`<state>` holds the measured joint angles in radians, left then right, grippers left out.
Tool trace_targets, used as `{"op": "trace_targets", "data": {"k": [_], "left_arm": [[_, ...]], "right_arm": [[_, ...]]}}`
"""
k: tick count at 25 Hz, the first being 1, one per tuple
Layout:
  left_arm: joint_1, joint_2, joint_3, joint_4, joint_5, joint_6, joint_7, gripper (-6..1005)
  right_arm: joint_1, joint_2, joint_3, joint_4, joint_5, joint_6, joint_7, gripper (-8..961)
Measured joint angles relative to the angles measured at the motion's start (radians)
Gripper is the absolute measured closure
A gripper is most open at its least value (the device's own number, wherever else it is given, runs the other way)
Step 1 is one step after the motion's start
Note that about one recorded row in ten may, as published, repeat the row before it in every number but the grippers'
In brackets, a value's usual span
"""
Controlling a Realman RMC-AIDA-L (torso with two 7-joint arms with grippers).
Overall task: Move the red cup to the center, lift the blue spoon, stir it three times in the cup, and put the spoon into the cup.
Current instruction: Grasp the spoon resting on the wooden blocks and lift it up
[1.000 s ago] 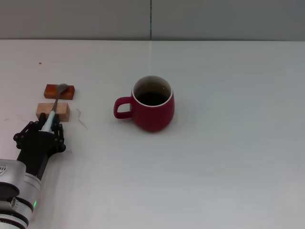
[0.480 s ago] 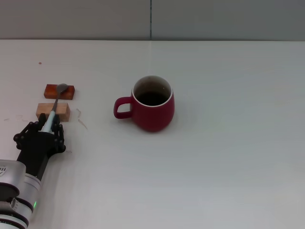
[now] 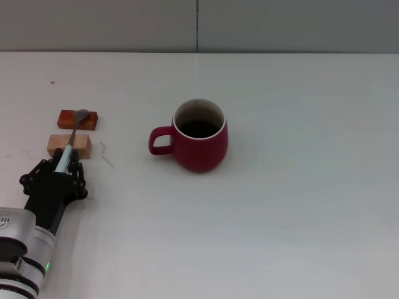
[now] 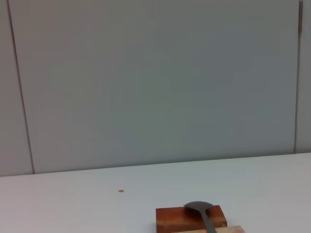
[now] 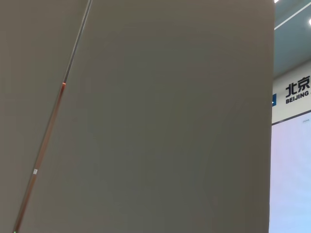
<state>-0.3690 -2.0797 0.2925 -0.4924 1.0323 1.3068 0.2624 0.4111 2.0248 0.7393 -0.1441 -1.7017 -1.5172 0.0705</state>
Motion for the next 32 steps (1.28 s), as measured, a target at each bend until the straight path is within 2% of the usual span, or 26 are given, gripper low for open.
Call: {"op": "trace_targets", "data": {"k": [24,27,32], "left_arm": [[0.0,0.0,-0.01,-0.005,0.002,0.0,0.0,764],[0.002,0.0,-0.01,-0.005,0.002,-0.001,0.0,816],[0.004,0.0,-0.01,-0.008,0.002,0.006,0.001,828]], "right_arm": [[-0.002,0.0,0.0,0.0,-0.004,0.0,0.0,274],[-0.002,0.002,0.0,0.0,-0.004,0.0,0.0,274],[-0.002,0.002,0.0,0.0,-0.004,0.0,0.0,274]]}}
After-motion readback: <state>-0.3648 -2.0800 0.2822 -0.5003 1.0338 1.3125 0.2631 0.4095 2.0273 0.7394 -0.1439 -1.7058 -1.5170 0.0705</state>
